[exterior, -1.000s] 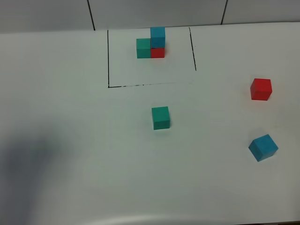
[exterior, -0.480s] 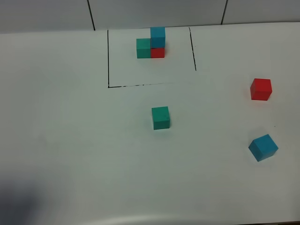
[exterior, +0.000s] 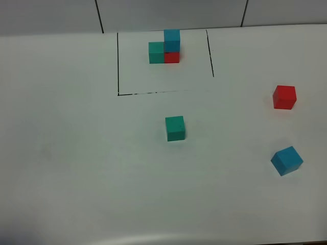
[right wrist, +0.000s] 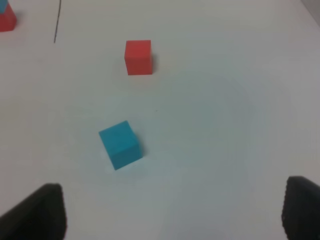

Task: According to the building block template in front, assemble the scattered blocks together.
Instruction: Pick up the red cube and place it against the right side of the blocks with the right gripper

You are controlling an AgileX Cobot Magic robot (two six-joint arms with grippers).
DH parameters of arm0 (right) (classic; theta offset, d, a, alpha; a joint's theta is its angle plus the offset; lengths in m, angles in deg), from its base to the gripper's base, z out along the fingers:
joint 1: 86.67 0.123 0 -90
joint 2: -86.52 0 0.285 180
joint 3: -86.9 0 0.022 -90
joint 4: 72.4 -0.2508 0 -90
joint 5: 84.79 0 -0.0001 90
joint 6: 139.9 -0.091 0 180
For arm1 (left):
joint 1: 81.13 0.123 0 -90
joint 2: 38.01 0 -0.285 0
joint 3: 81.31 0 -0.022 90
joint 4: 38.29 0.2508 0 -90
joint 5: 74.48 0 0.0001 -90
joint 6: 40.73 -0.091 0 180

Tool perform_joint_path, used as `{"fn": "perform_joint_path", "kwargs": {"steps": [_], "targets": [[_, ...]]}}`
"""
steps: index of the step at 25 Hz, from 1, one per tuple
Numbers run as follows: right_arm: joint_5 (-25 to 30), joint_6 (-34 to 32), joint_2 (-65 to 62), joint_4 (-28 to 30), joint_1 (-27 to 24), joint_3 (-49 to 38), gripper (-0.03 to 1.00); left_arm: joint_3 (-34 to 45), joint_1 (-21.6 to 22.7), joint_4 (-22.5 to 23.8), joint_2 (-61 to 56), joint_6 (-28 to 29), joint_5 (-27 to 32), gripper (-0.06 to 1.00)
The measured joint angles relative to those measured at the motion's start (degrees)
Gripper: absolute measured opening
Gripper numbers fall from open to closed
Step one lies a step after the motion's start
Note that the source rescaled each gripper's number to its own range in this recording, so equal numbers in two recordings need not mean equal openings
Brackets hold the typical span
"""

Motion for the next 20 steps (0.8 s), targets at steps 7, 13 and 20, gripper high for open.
{"fn": "perform_joint_path", "kwargs": {"steps": [7, 13, 20], "targets": [[0.0, -0.1, 0.0, 0.0, 0.0, 0.0, 0.88, 2.7, 0.0, -0.2, -8.8, -0.2, 1.7, 0.88], [0.0, -0.1, 0.0, 0.0, 0.0, 0.0, 0.88, 2.8, 0.0, -0.2, -8.8, -0.1, 1.7, 0.79], [0.0, -0.1, 0.0, 0.0, 0.0, 0.0, 0.88, 2.8, 4.2, -0.2, -8.8, -0.1, 1.7, 0.77]]}}
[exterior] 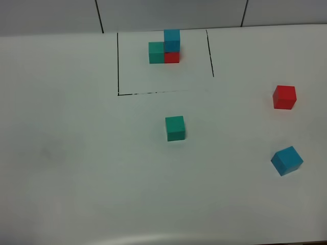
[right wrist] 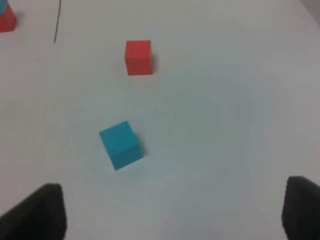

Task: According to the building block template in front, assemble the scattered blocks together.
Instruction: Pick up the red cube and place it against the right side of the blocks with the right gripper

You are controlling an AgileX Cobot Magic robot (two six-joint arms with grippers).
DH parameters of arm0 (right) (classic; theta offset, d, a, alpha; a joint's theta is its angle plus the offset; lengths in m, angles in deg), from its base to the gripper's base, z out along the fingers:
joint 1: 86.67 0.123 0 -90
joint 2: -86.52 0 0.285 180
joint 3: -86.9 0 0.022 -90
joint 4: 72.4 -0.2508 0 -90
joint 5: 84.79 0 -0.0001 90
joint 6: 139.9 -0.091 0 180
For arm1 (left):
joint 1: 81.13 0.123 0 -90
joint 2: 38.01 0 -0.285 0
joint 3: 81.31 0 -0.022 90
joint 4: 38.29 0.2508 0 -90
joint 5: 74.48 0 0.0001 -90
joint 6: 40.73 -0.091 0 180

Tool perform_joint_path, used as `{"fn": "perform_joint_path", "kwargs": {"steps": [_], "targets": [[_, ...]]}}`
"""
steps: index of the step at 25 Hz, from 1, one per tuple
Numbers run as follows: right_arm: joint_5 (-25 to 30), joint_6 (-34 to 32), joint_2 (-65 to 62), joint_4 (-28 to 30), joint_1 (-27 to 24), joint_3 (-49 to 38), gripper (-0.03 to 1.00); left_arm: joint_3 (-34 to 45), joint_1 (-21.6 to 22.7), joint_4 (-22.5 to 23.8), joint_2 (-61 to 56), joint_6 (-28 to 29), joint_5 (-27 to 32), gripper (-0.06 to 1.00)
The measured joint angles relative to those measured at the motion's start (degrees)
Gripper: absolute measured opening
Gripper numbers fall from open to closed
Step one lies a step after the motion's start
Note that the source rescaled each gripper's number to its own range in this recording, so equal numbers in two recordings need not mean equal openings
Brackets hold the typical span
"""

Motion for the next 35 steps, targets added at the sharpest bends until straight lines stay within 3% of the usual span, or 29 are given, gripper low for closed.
{"fn": "perform_joint_path", "kwargs": {"steps": [3, 14, 21, 25, 29, 35], "targets": [[0.0, 0.0, 0.0, 0.0, 0.0, 0.0, 0.88, 0.0, 2.9, 0.0, 0.0, 0.0, 0.0, 0.76], [0.0, -0.1, 0.0, -0.4, 0.0, 0.0, 0.88, 0.0, 3.2, 0.0, 0.0, 0.0, 0.0, 0.76], [-1.5, -0.9, 2.4, -4.3, 0.0, 0.4, 0.88, 0.0, 3.2, 0.0, 0.0, 0.0, 0.0, 0.76], [-6.0, -0.9, 17.2, -4.6, 0.0, 3.3, 0.88, 0.0, 3.2, 0.0, 0.0, 0.0, 0.0, 0.76], [-11.4, 0.5, 40.8, -4.6, 0.0, 9.6, 0.88, 0.0, 3.2, 0.0, 0.0, 0.0, 0.0, 0.75], [-18.6, 4.6, 76.7, -4.3, 2.1, 24.7, 0.88, 0.0, 3.2, 0.0, 0.0, 0.0, 0.0, 0.75]]}}
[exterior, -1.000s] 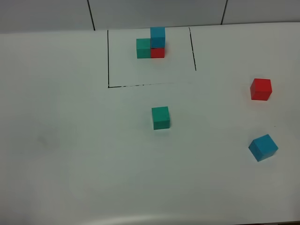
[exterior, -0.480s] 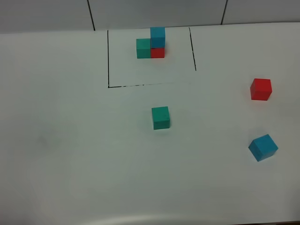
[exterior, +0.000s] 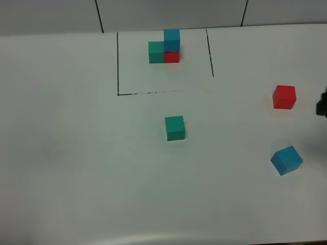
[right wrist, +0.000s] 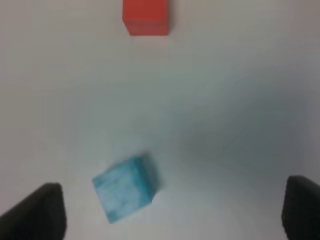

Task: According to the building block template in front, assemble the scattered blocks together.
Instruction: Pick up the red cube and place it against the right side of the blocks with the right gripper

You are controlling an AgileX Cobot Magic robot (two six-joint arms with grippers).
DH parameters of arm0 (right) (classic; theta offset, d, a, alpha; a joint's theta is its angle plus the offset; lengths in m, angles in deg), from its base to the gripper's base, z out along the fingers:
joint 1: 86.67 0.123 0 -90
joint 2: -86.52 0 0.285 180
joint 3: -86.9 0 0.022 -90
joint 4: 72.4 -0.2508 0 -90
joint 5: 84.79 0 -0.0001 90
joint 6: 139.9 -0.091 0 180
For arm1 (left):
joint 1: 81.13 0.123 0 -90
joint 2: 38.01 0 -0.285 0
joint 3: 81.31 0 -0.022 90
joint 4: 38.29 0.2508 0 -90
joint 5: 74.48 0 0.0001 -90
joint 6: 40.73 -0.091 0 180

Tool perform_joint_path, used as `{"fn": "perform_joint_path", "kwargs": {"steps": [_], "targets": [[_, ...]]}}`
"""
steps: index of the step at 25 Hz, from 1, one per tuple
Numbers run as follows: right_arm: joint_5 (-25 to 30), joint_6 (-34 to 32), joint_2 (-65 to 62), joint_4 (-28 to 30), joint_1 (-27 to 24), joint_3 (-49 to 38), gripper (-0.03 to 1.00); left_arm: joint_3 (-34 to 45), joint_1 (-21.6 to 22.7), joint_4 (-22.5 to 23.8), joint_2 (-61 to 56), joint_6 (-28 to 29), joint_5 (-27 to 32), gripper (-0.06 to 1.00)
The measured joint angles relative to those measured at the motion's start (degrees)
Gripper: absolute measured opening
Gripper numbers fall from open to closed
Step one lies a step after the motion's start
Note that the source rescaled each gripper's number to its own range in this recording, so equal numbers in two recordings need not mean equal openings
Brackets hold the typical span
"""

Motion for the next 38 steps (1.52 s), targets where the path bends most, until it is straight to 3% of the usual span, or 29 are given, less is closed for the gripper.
{"fn": "perform_joint_path", "kwargs": {"steps": [6, 11, 16, 27, 29, 30, 33, 34, 38], "targets": [[-0.1, 0.1, 25.9, 1.4, 4.6, 18.4, 0.88, 0.0, 0.0, 0.0, 0.0, 0.0, 0.0, 0.75], [3.9, 0.1, 36.8, 1.4, 4.8, 29.7, 0.88, 0.0, 0.0, 0.0, 0.0, 0.0, 0.0, 0.75], [5.3, 0.1, 42.5, 1.3, 4.7, 33.6, 0.88, 0.0, 0.0, 0.0, 0.0, 0.0, 0.0, 0.75], [3.1, 0.1, 47.1, 1.4, 3.6, 33.8, 0.86, 0.0, 0.0, 0.0, 0.0, 0.1, 0.0, 0.75], [3.1, -0.2, 47.1, 1.4, 3.6, 33.8, 0.75, 0.0, 0.0, 0.0, 0.0, 0.1, 0.0, 0.75], [3.1, -0.6, 47.1, 1.4, 3.6, 33.8, 0.64, 0.0, 0.0, 0.0, 0.0, 0.1, 0.0, 0.75], [3.1, -0.8, 47.1, 1.4, 3.6, 33.8, 0.09, 0.0, 0.0, 0.0, 0.0, 0.1, 0.0, 0.75], [3.1, -1.2, 47.1, 1.4, 3.6, 33.8, 0.01, 0.0, 0.0, 0.0, 0.0, 0.1, 0.0, 0.75], [3.4, -0.9, 47.1, 1.4, 3.6, 33.9, 0.02, 0.0, 0.0, 0.0, 0.0, 0.1, 0.0, 0.75]]}}
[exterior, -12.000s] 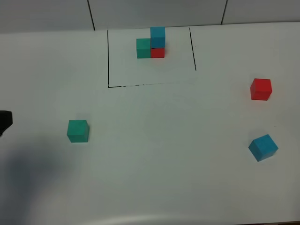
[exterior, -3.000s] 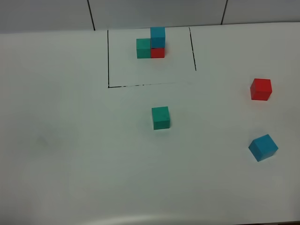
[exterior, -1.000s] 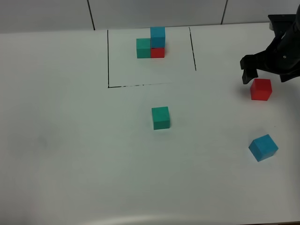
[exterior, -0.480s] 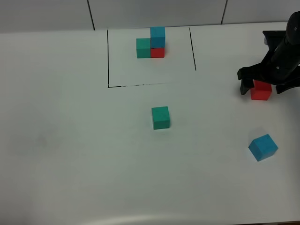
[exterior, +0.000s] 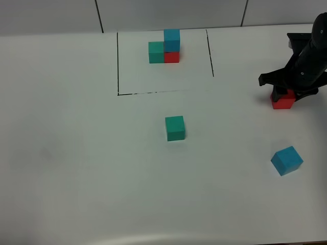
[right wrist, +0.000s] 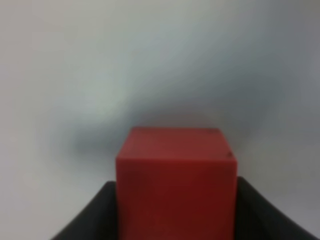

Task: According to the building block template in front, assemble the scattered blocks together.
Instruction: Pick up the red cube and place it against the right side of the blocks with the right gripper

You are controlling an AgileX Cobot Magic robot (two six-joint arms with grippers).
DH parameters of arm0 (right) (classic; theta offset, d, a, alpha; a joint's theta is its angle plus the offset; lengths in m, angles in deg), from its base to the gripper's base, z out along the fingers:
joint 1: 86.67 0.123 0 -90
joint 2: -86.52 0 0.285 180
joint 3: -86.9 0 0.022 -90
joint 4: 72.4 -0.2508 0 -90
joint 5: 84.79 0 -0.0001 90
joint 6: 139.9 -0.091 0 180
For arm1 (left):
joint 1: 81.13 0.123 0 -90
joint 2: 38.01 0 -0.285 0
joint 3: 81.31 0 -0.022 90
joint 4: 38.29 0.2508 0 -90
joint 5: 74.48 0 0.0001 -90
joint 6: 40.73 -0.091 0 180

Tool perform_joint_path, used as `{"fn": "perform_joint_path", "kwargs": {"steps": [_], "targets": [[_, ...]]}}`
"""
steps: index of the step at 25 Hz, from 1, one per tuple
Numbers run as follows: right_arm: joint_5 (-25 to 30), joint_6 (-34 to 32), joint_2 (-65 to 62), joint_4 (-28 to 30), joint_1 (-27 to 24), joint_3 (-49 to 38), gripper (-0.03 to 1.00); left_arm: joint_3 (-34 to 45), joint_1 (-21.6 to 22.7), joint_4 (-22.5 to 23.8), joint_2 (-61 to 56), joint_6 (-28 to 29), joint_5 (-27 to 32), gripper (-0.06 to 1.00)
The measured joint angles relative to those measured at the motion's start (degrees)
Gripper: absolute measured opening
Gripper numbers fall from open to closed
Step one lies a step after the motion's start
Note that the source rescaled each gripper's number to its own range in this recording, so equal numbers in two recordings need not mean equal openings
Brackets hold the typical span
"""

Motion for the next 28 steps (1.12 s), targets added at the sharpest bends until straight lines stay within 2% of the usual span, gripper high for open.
{"fn": "perform_joint_path", "kwargs": {"steps": [2, 4, 7, 10, 12, 18, 24, 28], "targets": [[1.3, 2.4, -0.5, 0.0, 0.0, 0.0, 0.02, 0.0, 0.0, 0.0, 0.0, 0.0, 0.0, 0.75], [4.1, 7.7, -1.8, 0.5, 0.6, 0.0, 0.02, 0.0, 0.0, 0.0, 0.0, 0.0, 0.0, 0.75], [9.3, 21.9, -4.4, 1.1, 3.4, 0.1, 0.02, 0.0, 0.0, 0.0, 0.0, 0.0, 0.0, 0.75], [15.4, 36.9, -5.7, 1.1, 8.2, 0.0, 0.02, 0.0, 0.0, 0.0, 0.0, 0.0, 0.0, 0.75], [17.7, 43.4, -5.7, 1.0, 11.7, 0.0, 0.02, 0.0, 0.0, 0.0, 0.0, 0.0, 0.0, 0.75], [15.7, 53.2, -5.7, 3.8, 20.6, 0.0, 0.02, 0.0, 0.0, 0.0, 0.0, 0.0, 0.0, 0.75], [12.2, 65.4, -5.7, 2.9, 24.6, 0.0, 0.02, 0.0, 0.0, 0.0, 0.0, 0.0, 0.0, 0.75], [9.2, 67.4, -4.9, 2.3, 26.1, 0.0, 0.02, 0.0, 0.0, 0.0, 0.0, 0.0, 0.0, 0.75]]}}
